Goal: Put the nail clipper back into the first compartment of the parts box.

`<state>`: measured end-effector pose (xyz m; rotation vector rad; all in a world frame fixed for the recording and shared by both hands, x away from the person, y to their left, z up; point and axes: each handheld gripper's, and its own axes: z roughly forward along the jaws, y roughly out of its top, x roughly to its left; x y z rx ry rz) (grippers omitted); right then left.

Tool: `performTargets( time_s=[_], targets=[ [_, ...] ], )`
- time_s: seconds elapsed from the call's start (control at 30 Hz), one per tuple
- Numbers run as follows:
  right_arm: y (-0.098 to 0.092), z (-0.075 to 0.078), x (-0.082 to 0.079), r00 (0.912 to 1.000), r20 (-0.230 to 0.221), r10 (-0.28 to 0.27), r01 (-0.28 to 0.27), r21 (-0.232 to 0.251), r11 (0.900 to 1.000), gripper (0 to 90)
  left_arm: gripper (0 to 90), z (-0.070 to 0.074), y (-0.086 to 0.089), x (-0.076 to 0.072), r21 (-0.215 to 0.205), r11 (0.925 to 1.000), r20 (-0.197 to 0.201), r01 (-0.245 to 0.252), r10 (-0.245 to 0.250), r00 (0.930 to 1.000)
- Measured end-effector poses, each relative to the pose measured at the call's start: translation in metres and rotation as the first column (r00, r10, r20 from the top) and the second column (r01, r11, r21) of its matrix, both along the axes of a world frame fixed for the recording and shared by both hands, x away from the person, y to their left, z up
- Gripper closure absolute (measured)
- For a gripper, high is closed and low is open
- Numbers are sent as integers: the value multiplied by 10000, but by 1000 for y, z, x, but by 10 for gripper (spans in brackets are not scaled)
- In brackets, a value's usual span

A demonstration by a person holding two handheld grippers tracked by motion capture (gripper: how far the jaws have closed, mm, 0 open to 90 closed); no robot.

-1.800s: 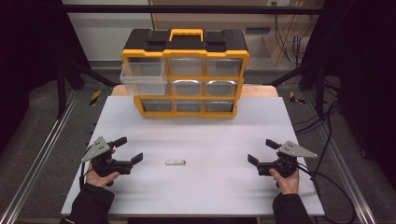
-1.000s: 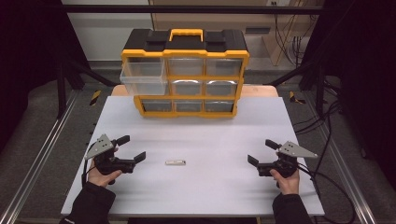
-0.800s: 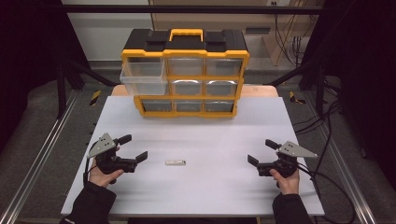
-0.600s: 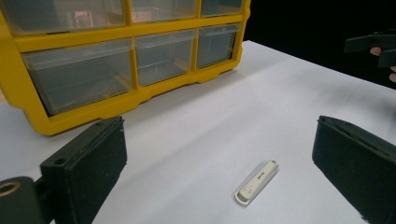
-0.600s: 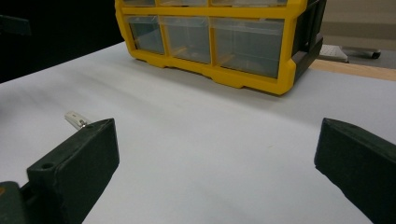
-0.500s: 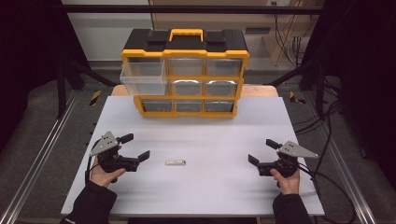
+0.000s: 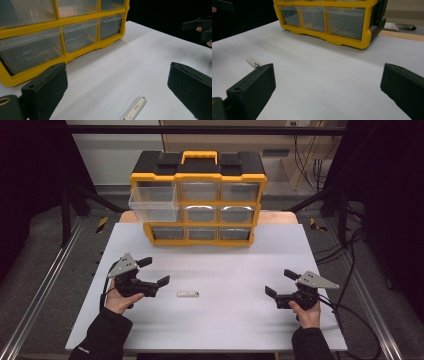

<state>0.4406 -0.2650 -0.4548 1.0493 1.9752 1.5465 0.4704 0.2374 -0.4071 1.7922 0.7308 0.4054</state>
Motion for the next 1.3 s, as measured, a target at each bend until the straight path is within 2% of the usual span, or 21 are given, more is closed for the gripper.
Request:
performTargets(
  time_s=[0.43, 0.67, 0.93, 1.3],
  targets=[
    [0, 0, 0, 10000, -8, -15, 15, -2, 10000, 6, 32, -3, -26, 12, 595, 9971, -268, 475, -459, 9986],
    [0, 0, 0, 10000, -30, -11, 11, 29, 10000, 6, 33, -8, -38, 17, 859, 9935, -541, 746, -701, 9961],
    [0, 0, 0, 10000, -82, -5, 5, 39, 10000, 5, 40, -22, -50, 19, 1594, 9817, -936, 1044, -902, 9915],
    [0, 0, 1, 10000, -86, 22, -22, -7, 10000, 6, 54, -40, -60, 17, 2171, 9667, -1437, 1358, -1059, 9839]
  ],
)
